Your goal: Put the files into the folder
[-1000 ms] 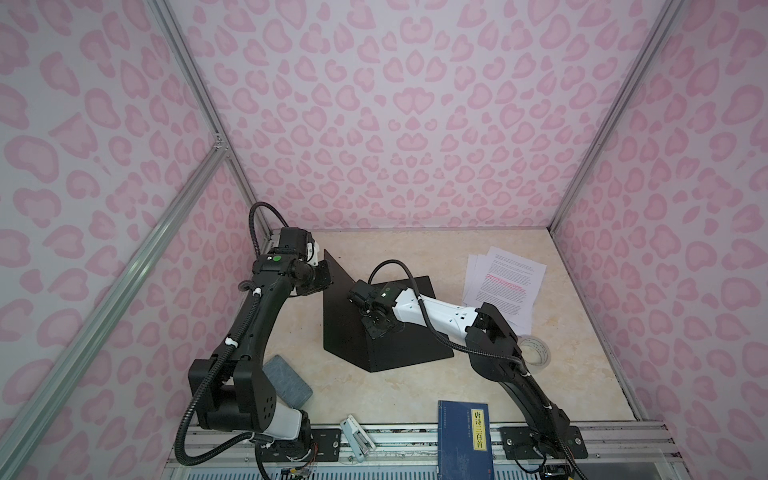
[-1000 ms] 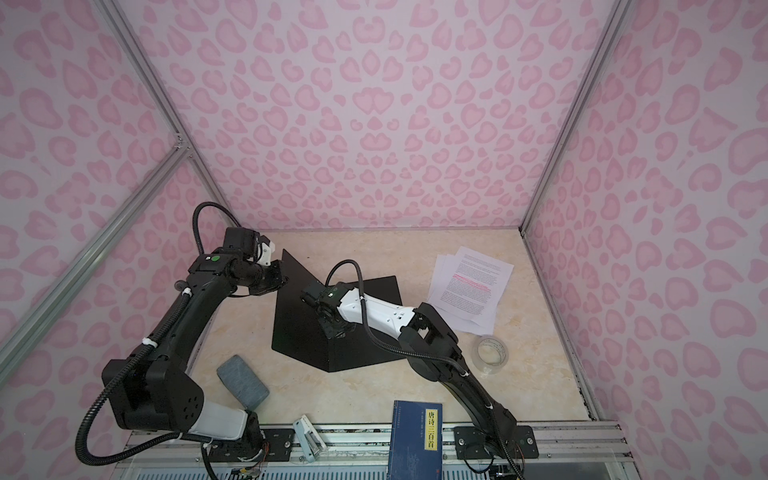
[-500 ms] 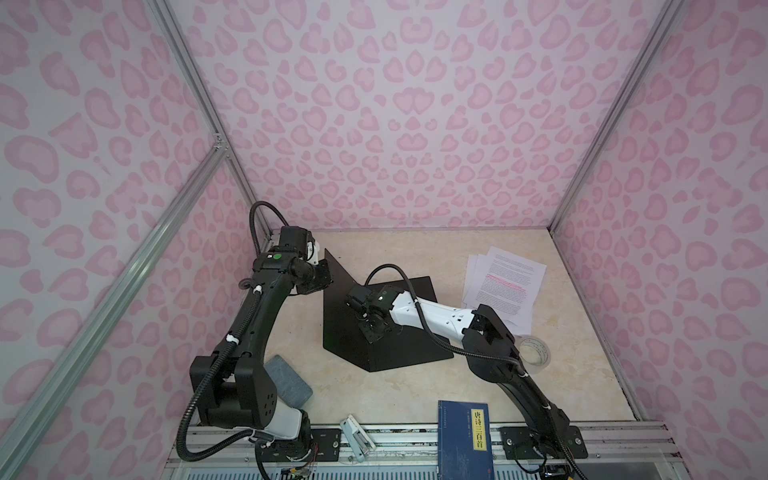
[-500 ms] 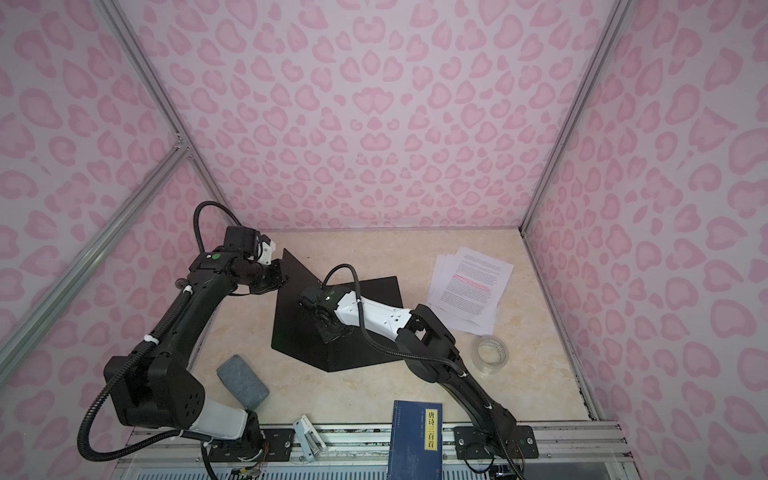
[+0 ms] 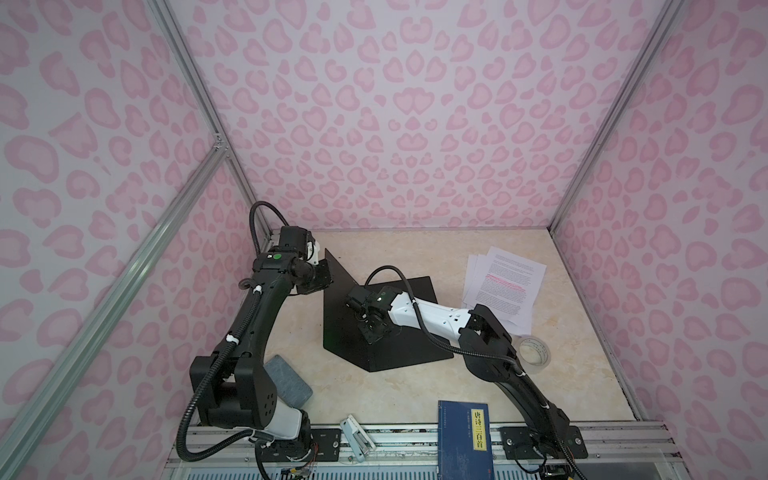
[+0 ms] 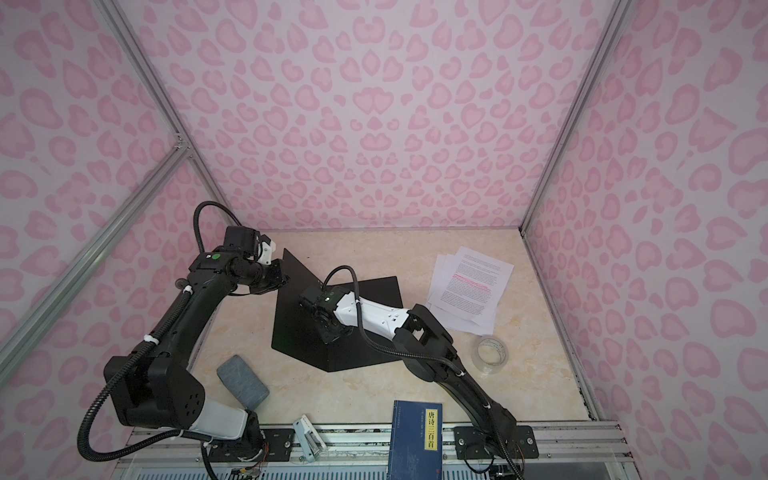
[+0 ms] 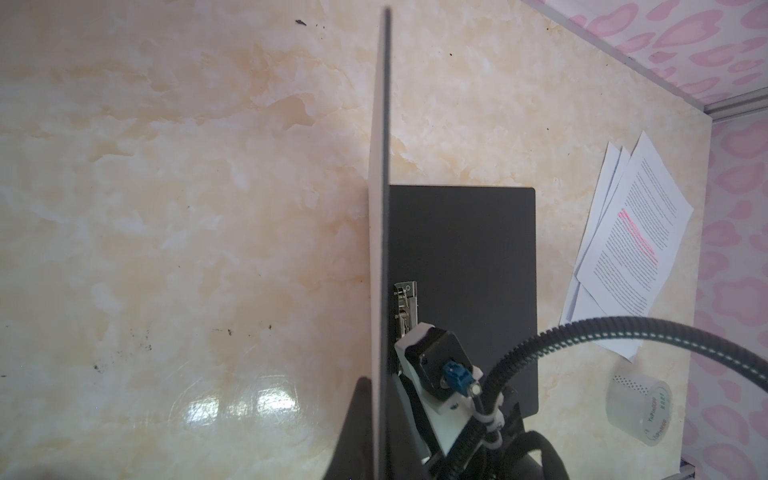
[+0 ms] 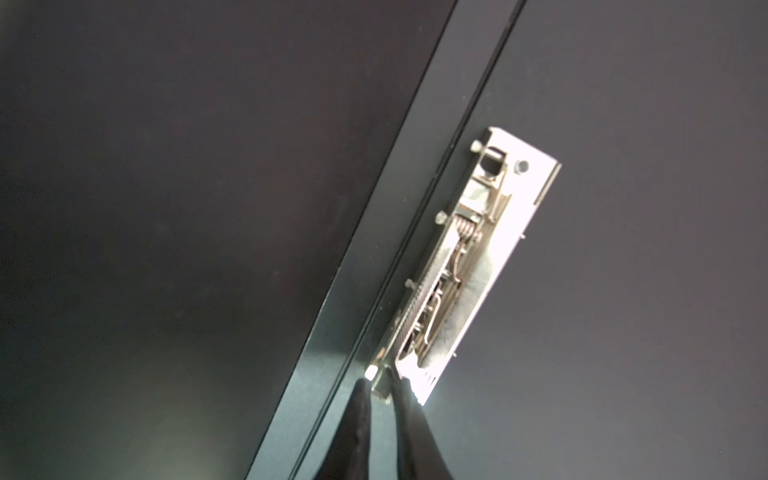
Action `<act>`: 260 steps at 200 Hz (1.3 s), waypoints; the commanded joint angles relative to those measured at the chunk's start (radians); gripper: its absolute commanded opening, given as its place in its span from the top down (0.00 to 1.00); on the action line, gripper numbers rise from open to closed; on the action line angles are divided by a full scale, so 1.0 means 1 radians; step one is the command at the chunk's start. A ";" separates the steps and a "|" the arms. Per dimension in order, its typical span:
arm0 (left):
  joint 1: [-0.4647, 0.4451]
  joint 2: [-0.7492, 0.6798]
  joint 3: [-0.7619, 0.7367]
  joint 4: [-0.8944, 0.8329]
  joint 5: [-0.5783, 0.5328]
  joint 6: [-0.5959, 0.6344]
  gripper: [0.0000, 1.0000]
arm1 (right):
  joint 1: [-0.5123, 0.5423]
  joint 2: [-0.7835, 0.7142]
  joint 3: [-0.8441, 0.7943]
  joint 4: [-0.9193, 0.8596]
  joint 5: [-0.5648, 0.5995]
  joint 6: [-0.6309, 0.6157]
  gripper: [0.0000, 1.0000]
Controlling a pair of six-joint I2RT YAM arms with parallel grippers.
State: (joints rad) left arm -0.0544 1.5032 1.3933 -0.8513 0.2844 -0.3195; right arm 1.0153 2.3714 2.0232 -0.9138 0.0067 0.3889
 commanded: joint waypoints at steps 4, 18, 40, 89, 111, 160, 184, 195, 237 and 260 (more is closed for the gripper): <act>-0.001 0.003 0.010 -0.014 0.022 0.005 0.97 | 0.000 0.014 0.000 -0.007 0.008 0.005 0.84; -0.001 0.002 0.010 -0.013 0.022 0.005 0.97 | 0.001 0.017 0.001 -0.007 0.007 0.005 0.84; -0.001 0.002 0.010 -0.013 0.022 0.005 0.97 | 0.000 0.022 0.002 -0.007 0.009 0.005 0.84; -0.001 -0.001 0.013 -0.015 0.025 0.004 0.97 | -0.001 0.038 0.001 -0.020 0.033 0.010 0.87; -0.001 0.001 0.015 -0.017 0.028 0.005 0.97 | -0.001 0.047 0.001 -0.025 0.040 0.011 0.88; -0.001 0.000 0.013 -0.016 0.030 0.007 0.97 | -0.003 0.063 0.001 -0.028 0.049 0.017 0.90; -0.001 -0.001 0.016 -0.021 0.026 0.010 0.97 | -0.004 0.065 0.001 -0.040 0.079 0.024 0.91; -0.001 -0.001 0.017 -0.021 0.024 0.012 0.97 | -0.005 0.066 0.001 -0.042 0.083 0.023 0.91; -0.001 -0.004 0.015 -0.024 0.017 0.016 0.97 | -0.009 0.065 -0.001 -0.047 0.094 0.027 0.92; -0.001 -0.004 0.015 -0.023 0.013 0.019 0.97 | -0.013 0.062 -0.001 -0.053 0.108 0.034 0.92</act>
State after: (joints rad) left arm -0.0544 1.5032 1.3968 -0.8562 0.2882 -0.3126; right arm 1.0134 2.4050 2.0369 -0.9283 0.0525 0.4084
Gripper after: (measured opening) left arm 0.072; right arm 0.082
